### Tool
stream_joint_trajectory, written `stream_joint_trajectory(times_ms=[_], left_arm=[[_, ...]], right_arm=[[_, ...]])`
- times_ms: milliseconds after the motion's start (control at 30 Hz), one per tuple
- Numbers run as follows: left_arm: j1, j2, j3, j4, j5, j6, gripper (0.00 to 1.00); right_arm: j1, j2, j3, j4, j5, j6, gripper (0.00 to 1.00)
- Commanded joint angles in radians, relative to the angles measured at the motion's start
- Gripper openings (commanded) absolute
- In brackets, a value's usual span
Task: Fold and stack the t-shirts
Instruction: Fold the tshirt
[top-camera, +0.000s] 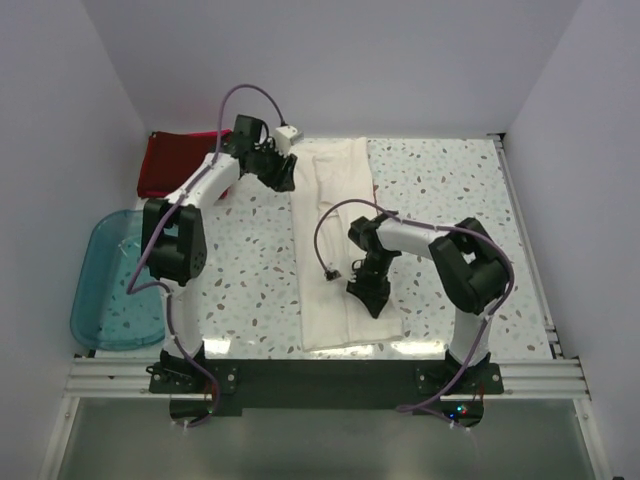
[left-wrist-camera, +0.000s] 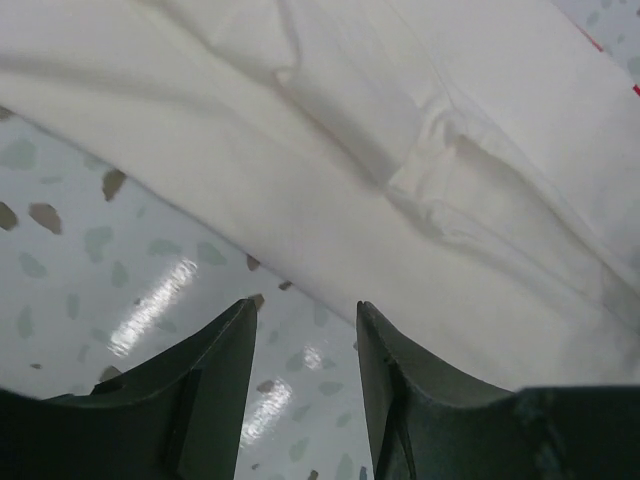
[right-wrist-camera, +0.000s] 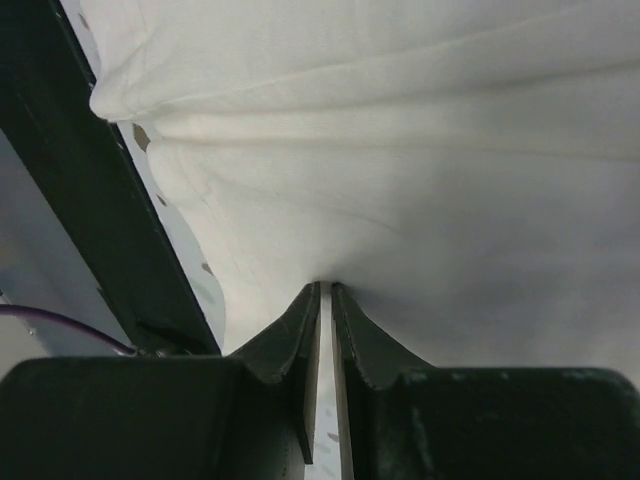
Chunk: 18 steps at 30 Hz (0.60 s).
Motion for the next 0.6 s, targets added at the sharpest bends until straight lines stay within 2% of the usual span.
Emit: stream_joint_trajectory(times_ms=[0, 133, 300, 400, 567], left_arm=[[-0.008, -0.051, -0.089, -0.099, 0.057, -0.013, 0.49], [-0.018, -0.058, -0.138, -0.093, 0.042, -0.005, 0.49], [-0.03, -0.018, -0.126, -0.062, 0.059, -0.025, 0.46], [-0.035, 0.017, -0.115, -0.038, 0.063, -0.033, 0.45], [-0.035, 0.081, -0.062, -0.015, 0.062, -0.056, 0.43]], right_arm=[[0.07, 0.013, 0.017, 0.071, -0.147, 0.065, 0.14], [0.064, 0.001, 0.126, -0.026, -0.182, 0.072, 0.18], [-0.087, -0.026, 0.321, -0.091, -0.214, 0.082, 0.2], [-0.153, 0.013, 0.415, 0.015, -0.141, 0.14, 0.19], [-0.181, 0.103, 0.507, 0.207, 0.026, 0.248, 0.18]])
